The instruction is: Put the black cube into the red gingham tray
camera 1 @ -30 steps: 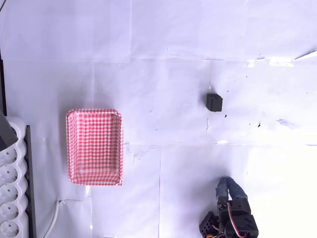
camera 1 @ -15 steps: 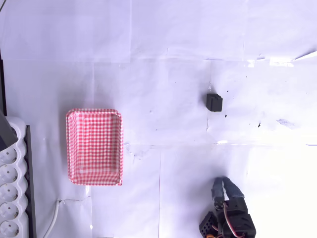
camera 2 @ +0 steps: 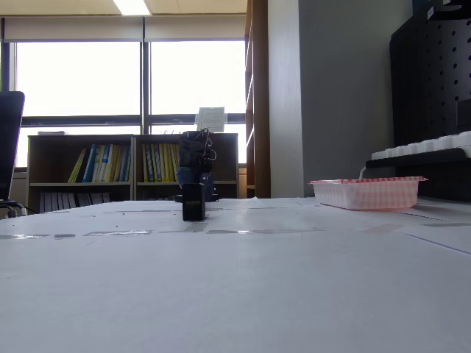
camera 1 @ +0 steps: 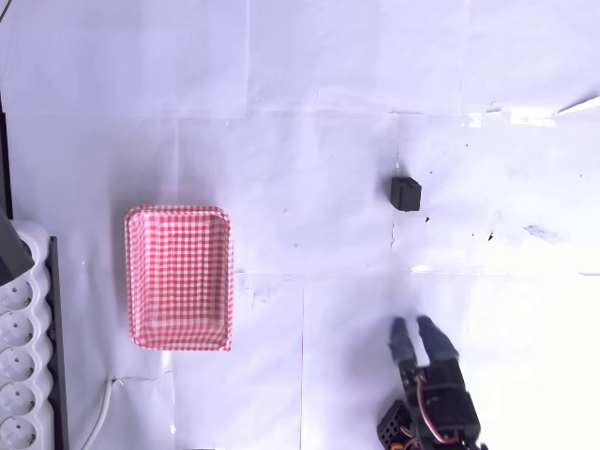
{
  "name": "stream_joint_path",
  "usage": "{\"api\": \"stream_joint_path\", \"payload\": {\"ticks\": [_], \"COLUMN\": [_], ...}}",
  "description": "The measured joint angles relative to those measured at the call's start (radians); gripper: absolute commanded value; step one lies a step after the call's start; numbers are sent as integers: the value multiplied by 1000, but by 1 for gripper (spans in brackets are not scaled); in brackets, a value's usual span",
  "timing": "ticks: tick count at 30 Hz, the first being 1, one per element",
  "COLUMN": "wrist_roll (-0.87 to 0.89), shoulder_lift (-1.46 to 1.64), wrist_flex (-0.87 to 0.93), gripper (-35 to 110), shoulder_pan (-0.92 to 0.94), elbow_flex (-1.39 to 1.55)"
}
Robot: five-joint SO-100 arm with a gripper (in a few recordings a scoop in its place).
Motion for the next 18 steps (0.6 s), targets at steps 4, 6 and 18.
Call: {"api": "stream_joint_path", "payload": {"ticks": [4,6,18], "wrist_roll": [-43,-61,-109], "shoulder_lift": [308,403,808], "wrist_flex": [-387,-580,-1276], "gripper": [42,42,51], "shoulder_pan": [-20,-25,-23], "elbow_flex": [29,21,-95]}}
